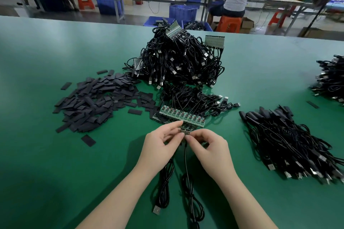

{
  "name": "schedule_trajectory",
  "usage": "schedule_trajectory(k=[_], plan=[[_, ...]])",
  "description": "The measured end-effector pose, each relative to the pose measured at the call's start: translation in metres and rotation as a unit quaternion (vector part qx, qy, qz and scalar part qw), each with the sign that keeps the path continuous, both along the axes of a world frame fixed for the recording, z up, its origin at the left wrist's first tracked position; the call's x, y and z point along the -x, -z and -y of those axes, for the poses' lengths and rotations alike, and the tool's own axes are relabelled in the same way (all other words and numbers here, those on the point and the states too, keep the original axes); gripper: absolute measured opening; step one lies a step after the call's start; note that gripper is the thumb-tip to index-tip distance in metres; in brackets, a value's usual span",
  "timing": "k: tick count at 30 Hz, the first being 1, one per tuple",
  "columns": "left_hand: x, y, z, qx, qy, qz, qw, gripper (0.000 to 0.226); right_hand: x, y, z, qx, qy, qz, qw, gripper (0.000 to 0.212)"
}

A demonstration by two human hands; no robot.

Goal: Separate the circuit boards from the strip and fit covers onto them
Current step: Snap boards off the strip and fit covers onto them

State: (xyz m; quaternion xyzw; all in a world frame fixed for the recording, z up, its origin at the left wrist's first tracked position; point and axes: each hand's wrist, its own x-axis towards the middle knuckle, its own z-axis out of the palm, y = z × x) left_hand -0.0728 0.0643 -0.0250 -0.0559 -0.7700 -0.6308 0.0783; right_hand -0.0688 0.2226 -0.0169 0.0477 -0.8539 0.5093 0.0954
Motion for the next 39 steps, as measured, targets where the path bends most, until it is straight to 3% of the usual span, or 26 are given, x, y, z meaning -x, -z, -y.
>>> schedule_trajectory(k=[4,9,15,20,30,36,39], plan=[[0.001,-0.001,0.000,-0.021,-0.002,0.030,0.999,0.037,-0.001,-0.002,0.000,0.043,0.007,0.021,0.999,0.021],[0.000,-0.003,-0.001,-0.042,0.004,0.044,0.998,0.039,-0.001,-0.002,0.003,0.070,0.009,0.014,0.997,0.013],[0.002,-0.003,-0.001,-0.046,0.024,0.076,0.996,0.027,0.000,-0.004,0.002,0.089,0.006,0.028,0.996,0.021],[0.001,-0.002,-0.003,-0.017,-0.002,0.067,0.998,0.032,0.000,-0.005,0.002,0.091,0.009,0.032,0.995,0.021],[-0.001,0.003,-0.011,0.052,-0.057,0.017,0.997,0.019,-0.002,0.000,0.009,0.077,0.049,-0.018,0.996,0.016],[-0.003,0.002,-0.012,0.075,-0.068,0.002,0.995,0.028,-0.002,0.001,0.009,0.005,0.064,-0.081,0.995,0.010],[-0.003,0.003,-0.011,0.106,-0.074,-0.002,0.992,0.024,-0.001,0.000,0.004,0.047,0.093,-0.080,0.991,0.015]])
